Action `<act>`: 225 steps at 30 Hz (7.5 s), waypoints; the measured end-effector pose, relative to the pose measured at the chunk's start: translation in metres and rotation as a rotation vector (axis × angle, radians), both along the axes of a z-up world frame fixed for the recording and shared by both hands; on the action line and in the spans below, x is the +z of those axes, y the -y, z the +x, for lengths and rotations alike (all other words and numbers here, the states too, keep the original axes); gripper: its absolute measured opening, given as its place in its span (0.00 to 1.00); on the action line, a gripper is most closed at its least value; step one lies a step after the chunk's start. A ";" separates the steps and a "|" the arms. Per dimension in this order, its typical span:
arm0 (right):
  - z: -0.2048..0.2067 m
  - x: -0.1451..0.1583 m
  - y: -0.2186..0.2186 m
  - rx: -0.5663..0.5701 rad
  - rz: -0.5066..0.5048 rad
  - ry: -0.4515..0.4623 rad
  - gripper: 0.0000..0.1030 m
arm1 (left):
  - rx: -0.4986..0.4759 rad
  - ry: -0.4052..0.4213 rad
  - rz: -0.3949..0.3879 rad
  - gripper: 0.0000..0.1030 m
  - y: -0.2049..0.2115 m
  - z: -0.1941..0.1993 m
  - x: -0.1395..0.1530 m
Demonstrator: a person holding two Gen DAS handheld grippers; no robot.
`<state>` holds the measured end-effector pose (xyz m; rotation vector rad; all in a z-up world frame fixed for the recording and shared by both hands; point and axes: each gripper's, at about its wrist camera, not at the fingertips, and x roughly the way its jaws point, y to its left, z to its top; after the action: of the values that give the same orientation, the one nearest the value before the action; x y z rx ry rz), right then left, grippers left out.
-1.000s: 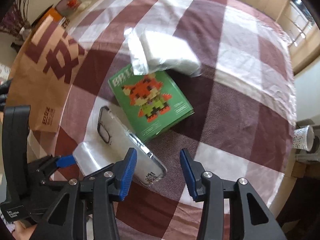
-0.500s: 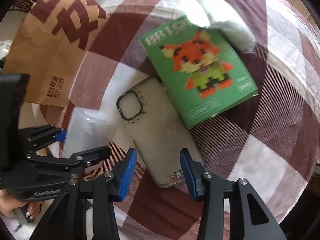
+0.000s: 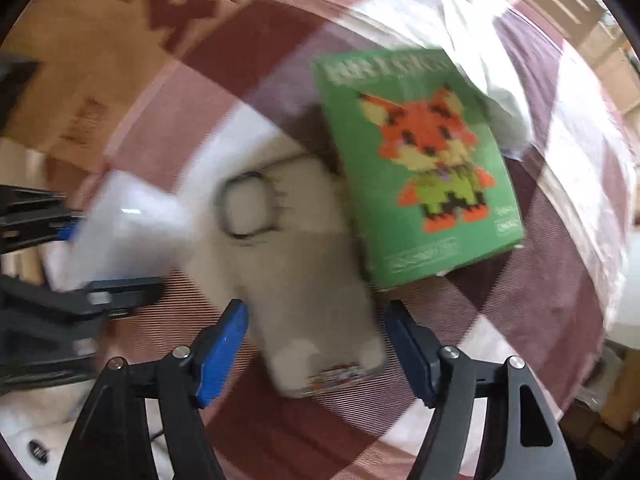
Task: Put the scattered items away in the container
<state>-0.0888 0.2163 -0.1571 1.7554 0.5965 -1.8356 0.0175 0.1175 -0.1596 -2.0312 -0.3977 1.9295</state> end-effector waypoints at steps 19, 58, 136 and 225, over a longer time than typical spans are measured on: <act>0.028 -0.001 -0.003 -0.200 -0.023 0.007 0.74 | -0.091 -0.007 0.007 0.40 0.011 -0.001 0.004; 0.034 -0.010 -0.037 -0.552 0.103 0.083 0.79 | -0.258 0.002 -0.028 0.40 -0.010 -0.015 0.006; -0.041 0.215 0.177 -0.152 -0.355 -0.156 0.68 | 0.337 -0.316 -0.040 0.40 0.200 -0.021 0.205; -0.046 0.224 0.229 -0.065 -0.327 -0.125 0.75 | 0.462 -0.232 -0.141 0.78 0.249 -0.022 0.192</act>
<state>-0.1351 -0.0126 0.0673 1.4681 0.2666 -1.9694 -0.0044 -0.1318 0.0320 -1.8855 -0.7437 2.4980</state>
